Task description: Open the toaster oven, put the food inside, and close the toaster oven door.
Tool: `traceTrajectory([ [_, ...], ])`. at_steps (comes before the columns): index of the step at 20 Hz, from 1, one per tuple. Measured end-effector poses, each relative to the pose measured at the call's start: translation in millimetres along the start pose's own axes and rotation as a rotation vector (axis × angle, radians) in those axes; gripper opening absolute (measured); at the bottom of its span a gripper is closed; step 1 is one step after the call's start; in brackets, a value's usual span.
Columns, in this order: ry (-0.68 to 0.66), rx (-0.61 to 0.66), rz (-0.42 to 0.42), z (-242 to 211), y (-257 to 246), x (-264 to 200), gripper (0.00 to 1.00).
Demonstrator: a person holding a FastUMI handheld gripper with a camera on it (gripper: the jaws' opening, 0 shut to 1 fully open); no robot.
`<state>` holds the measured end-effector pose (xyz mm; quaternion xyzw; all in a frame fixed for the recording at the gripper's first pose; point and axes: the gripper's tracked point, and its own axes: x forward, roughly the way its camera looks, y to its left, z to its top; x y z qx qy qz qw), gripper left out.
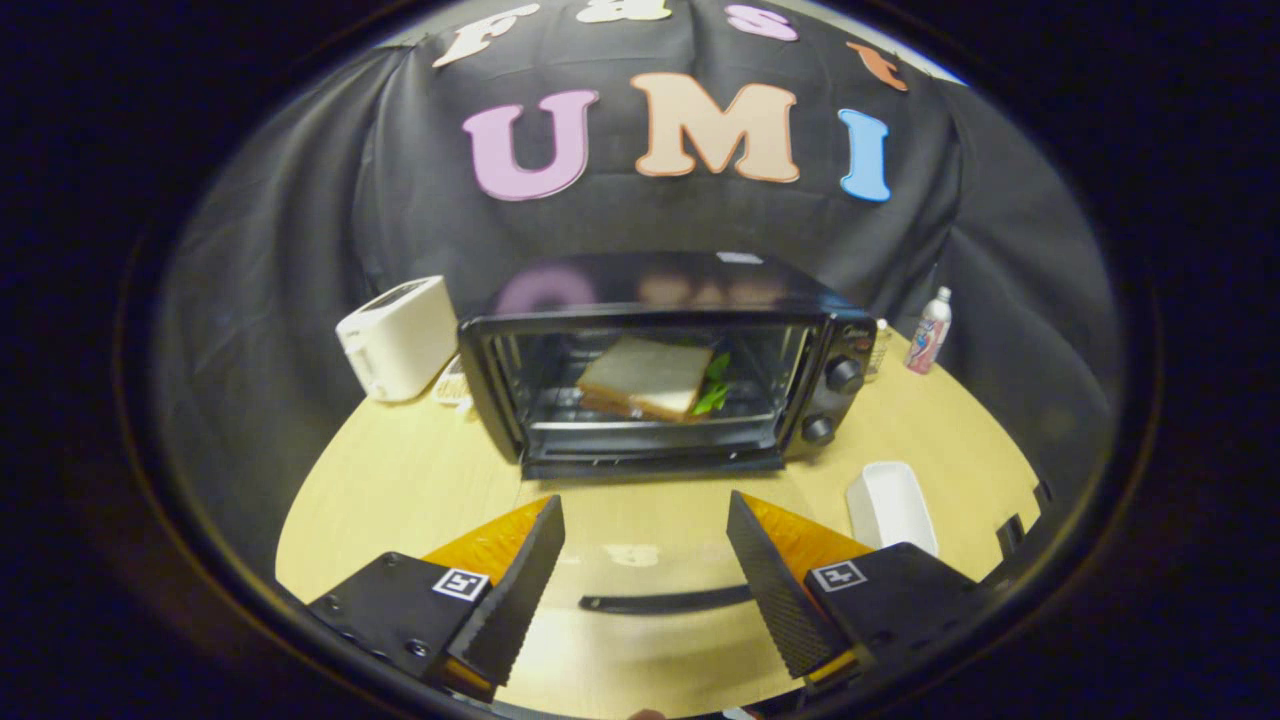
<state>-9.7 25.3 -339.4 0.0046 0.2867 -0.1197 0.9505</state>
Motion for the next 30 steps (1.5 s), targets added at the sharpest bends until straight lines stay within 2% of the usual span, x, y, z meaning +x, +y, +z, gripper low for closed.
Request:
traceTrajectory([
  [3,0.102,-0.034,0.044,-47.0,18.3,-7.9,1.0],
  [6,0.172,-0.034,0.053,-76.3,14.1,-8.1,1.0],
  [14,0.267,-0.043,-0.004,-110.3,-1.1,22.3,1.0],
  [24,0.253,-0.037,-0.036,-92.2,-6.2,19.8,1.0],
  [30,0.174,-0.102,-0.04,-50.8,-6.7,4.1,1.0],
])
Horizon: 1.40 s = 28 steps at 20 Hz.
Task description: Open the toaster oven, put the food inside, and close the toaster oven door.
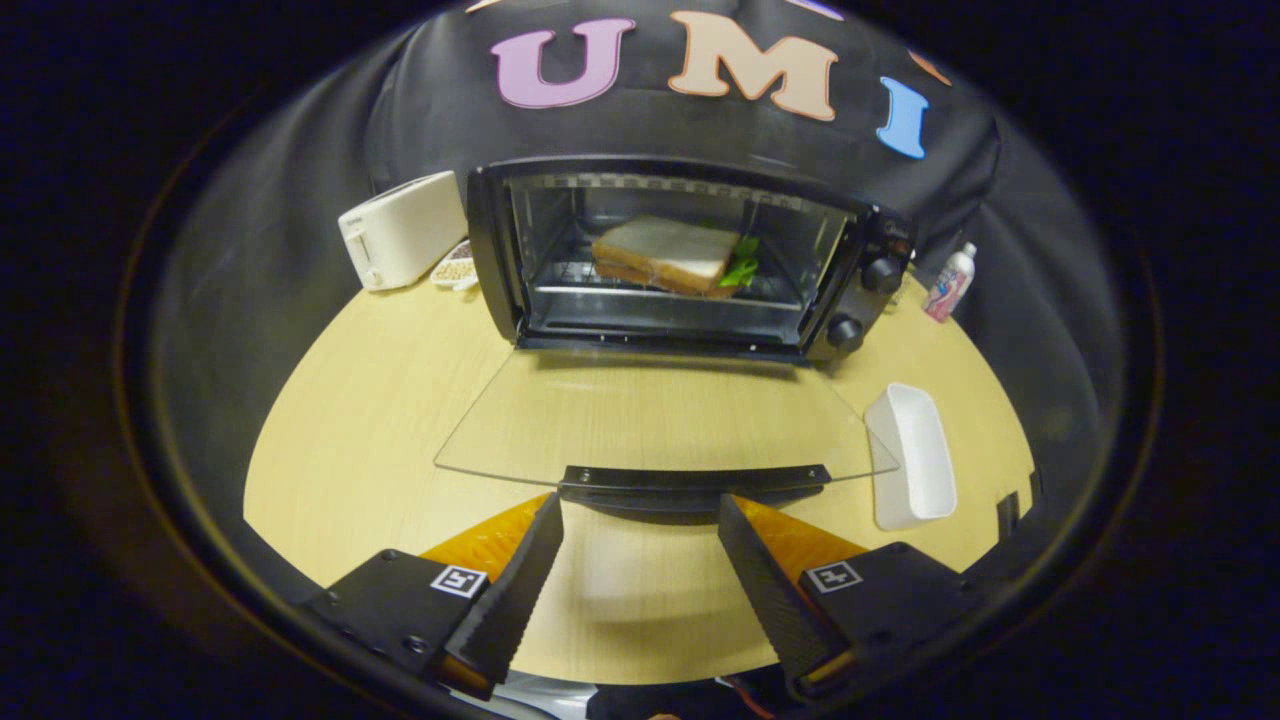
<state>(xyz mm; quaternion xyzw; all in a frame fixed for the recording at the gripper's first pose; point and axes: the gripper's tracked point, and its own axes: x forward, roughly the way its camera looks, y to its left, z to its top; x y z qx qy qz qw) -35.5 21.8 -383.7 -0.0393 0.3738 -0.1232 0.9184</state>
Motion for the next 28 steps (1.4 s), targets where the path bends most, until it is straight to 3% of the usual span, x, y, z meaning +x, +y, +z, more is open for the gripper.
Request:
traceTrajectory([
  [15,-0.214,0.02,-0.069,89.4,-9.0,-16.8,1.0],
  [28,-0.384,0.045,-0.063,157.2,-11.9,-3.3,1.0],
])
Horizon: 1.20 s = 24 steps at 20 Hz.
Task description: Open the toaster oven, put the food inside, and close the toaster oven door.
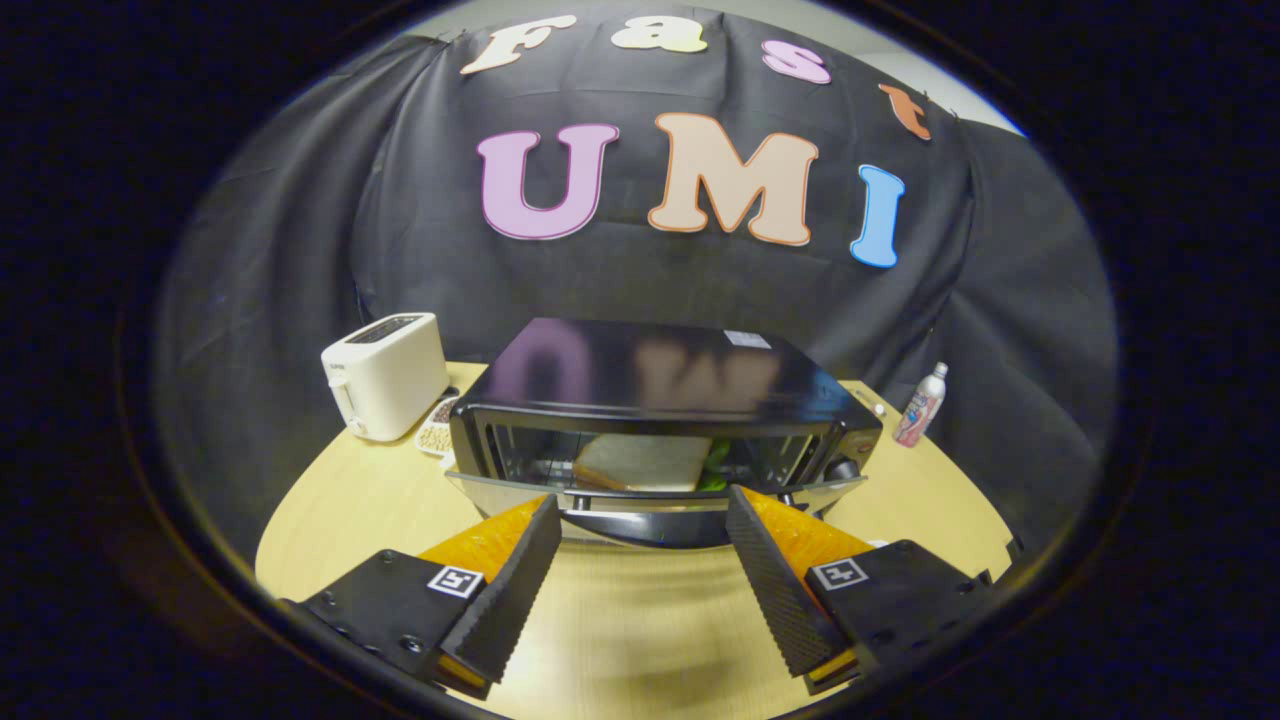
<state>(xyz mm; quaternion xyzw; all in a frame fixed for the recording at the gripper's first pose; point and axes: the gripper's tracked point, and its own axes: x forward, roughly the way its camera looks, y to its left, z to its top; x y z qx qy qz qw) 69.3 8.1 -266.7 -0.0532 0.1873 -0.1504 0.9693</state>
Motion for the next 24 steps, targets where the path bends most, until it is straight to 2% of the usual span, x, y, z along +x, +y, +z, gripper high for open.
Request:
traceTrajectory([
  [7,-0.07,0.0,0.012,25.5,3.9,33.5,1.0],
  [12,-0.076,0.028,0.06,33.7,8.6,40.9,1.0],
  [16,-0.103,0.072,0.098,66.4,13.8,24.8,1.0],
  [24,-0.17,0.11,0.145,157.2,10.1,-40.6,1.0],
])
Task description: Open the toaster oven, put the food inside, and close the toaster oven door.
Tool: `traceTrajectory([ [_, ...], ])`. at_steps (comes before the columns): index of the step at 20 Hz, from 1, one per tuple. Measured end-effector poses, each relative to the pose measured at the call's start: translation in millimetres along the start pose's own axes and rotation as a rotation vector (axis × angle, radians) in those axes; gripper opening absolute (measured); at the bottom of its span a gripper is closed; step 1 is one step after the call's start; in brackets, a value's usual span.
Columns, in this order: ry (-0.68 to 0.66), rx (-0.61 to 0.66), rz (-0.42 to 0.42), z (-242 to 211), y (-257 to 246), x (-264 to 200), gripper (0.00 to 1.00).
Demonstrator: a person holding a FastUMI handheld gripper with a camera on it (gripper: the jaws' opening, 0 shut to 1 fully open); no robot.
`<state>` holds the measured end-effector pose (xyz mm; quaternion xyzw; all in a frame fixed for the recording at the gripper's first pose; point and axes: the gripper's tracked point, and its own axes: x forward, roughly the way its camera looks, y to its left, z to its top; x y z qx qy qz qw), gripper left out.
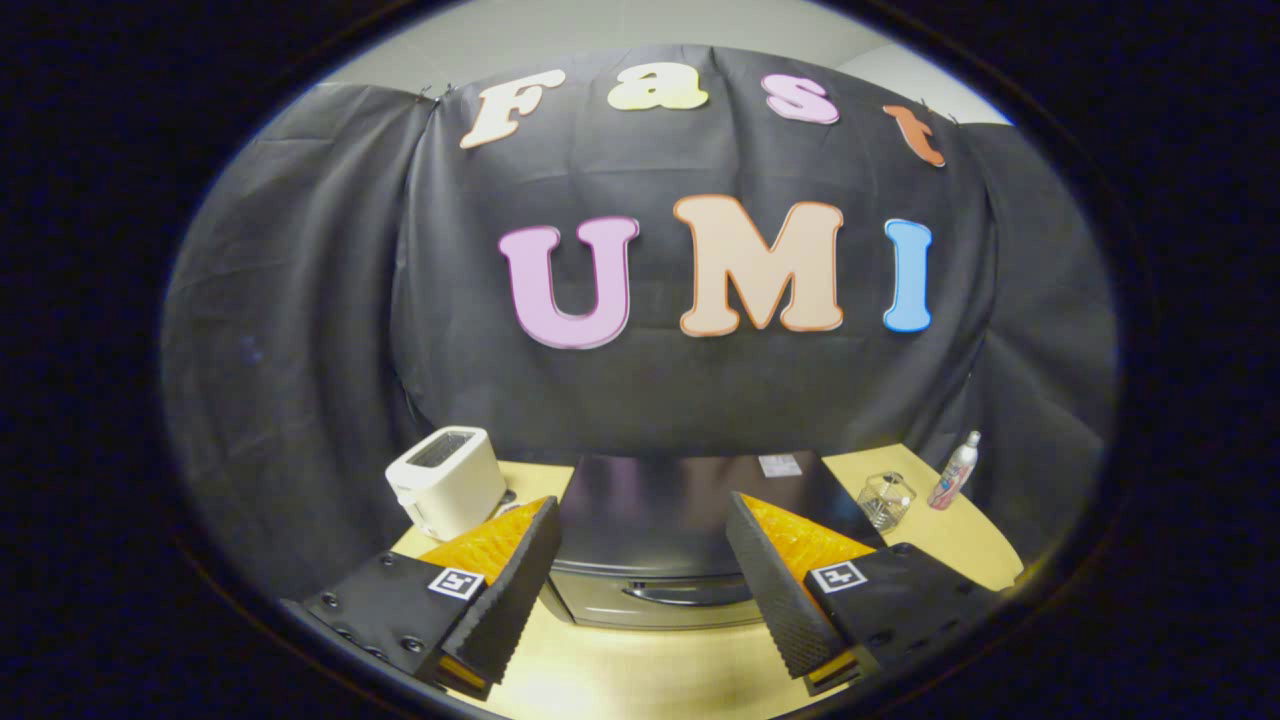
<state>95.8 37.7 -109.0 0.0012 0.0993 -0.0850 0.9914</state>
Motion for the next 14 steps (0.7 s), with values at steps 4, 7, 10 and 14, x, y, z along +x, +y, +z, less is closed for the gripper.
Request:
traceTrajectory([
  [4,-0.047,-0.012,0.031,26.0,3.5,-23.4,1.0],
  [7,-0.056,-0.022,0.021,26.6,-6.9,-35.9,1.0],
  [10,-0.037,-0.009,-0.005,18.7,-15.9,-41.6,1.0],
  [14,-0.021,0.001,-0.014,13.9,-16.8,-45.2,1.0],
])
